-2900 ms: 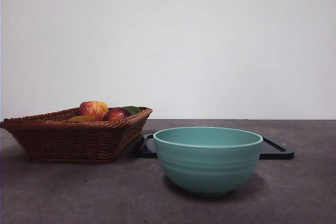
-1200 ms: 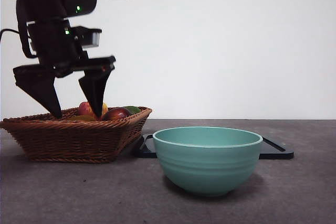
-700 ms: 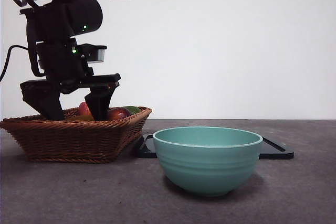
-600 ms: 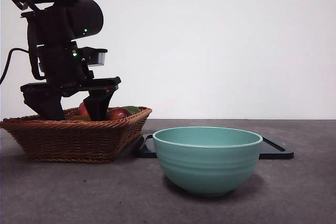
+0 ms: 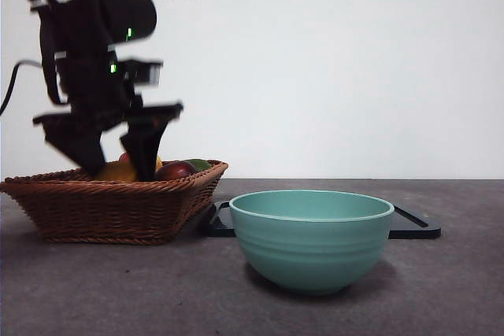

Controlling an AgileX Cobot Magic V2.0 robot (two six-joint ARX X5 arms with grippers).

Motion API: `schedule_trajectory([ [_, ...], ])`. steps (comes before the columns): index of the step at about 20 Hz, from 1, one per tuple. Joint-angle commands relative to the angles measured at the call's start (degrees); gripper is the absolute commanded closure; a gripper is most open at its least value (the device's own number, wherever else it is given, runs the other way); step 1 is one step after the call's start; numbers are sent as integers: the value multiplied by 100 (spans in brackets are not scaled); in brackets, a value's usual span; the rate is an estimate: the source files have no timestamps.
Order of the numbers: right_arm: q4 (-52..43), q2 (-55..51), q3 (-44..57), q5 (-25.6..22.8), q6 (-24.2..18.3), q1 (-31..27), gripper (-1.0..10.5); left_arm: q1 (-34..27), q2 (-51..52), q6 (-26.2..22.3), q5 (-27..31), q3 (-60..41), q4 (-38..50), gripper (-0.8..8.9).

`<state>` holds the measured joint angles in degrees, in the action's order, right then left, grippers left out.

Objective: Pick up the wifruite, put it on the bowl, pick up the plate, put it on desk

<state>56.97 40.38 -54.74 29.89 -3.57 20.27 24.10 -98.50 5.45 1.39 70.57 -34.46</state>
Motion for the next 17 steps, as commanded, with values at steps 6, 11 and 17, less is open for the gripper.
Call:
schedule_trajectory([
  [6,-39,35,-127,-2,59,33,534,929,1488,129,-527,127,-210,536],
  [11,-39,35,-125,-17,59,33,534,1989,1639,151,-774,127,-133,536],
  [17,-35,33,-127,-17,59,33,534,2723,811,125,-765,127,251,536],
])
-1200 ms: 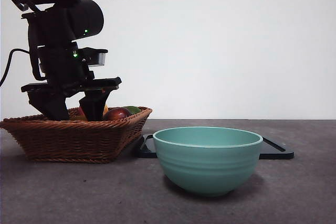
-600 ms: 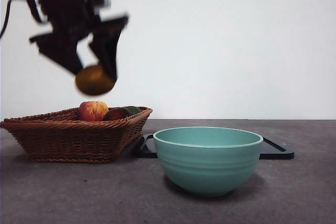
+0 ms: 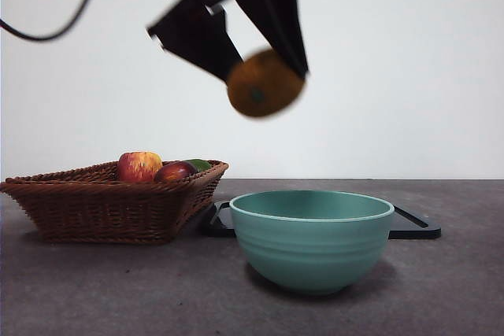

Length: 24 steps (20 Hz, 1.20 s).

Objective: Pick up the wifruite, put it on the bowl, pick up the plate, put it on desk

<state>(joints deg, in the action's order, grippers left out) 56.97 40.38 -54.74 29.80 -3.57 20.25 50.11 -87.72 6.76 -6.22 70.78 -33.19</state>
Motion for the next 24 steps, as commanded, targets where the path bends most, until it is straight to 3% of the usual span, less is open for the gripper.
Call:
schedule_trajectory([
  [1,-35,33,-127,-9,59,35,534,168,-415,-9,-2,105,166,536],
  [11,-35,35,-127,-9,59,35,534,378,-1696,-26,66,105,601,532],
  [16,-35,35,-127,-9,59,35,534,398,-1755,-24,66,105,597,397],
  [24,-35,33,-125,-26,59,35,534,402,-1499,42,63,116,577,399],
])
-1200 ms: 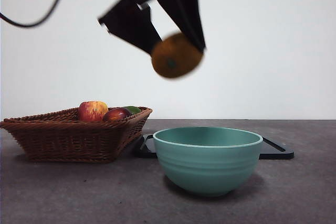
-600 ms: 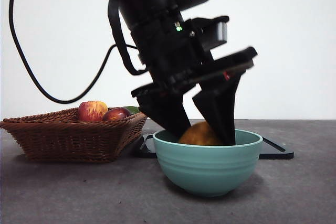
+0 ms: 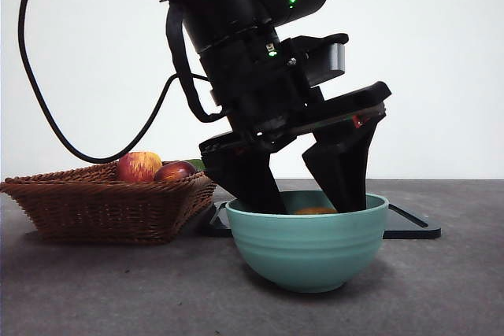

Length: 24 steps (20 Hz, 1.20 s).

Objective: Pick up the wifruite, put it on the bowl, pick up the plate, put it on desk

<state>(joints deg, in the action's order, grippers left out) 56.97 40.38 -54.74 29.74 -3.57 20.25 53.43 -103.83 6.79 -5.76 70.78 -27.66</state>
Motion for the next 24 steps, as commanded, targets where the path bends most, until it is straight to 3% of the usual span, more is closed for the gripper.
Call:
schedule_trajectory([
  [1,-35,35,-125,-20,59,35,534,70,260,39,17,116,26,399],
  [9,-35,35,-125,-22,59,35,534,-212,1808,42,20,116,-120,403],
  [18,-35,35,-125,-149,59,35,534,-1567,3195,35,7,83,-1025,403],
  [24,-37,37,-125,-175,59,35,534,-2153,4079,-28,-457,-501,-1207,403],
])
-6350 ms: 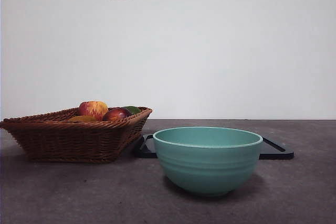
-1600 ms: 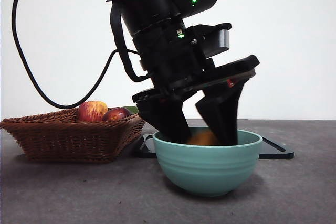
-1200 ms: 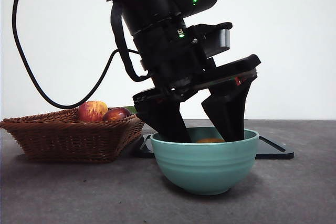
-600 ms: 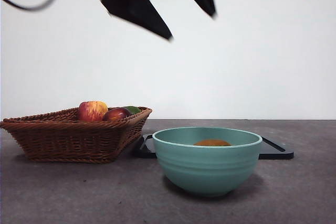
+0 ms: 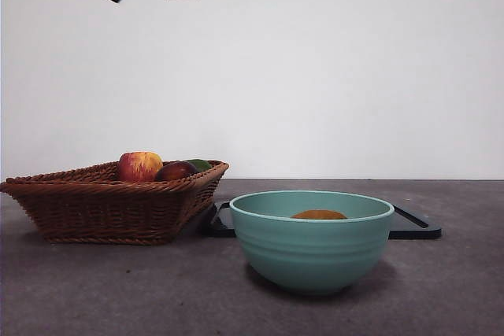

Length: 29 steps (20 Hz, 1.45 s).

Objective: Pick up the wifruite, put it on the bowl, pick up the plate, put it on desk

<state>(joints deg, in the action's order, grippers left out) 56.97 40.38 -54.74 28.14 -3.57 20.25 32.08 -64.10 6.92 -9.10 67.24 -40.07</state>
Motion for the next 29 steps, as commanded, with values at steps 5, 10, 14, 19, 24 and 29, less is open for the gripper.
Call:
schedule_trajectory([
  [5,-35,39,-125,-15,63,35,534,-72,1049,-94,-892,-1340,2,403],
  [10,-37,116,-122,-13,144,35,534,-66,1423,-584,-2055,-1655,-625,407],
  [14,-17,227,-118,-9,192,37,534,-61,1432,-616,-2065,-1655,-662,407],
  [19,31,470,-92,-13,713,37,538,-61,1432,-625,-2065,-1655,-662,407],
  [24,-413,612,717,-332,1528,210,586,-61,1432,-627,-2065,-1655,-662,407],
  [29,-1821,859,1512,-647,2422,627,587,-61,1432,-647,-2063,-1655,-645,407],
])
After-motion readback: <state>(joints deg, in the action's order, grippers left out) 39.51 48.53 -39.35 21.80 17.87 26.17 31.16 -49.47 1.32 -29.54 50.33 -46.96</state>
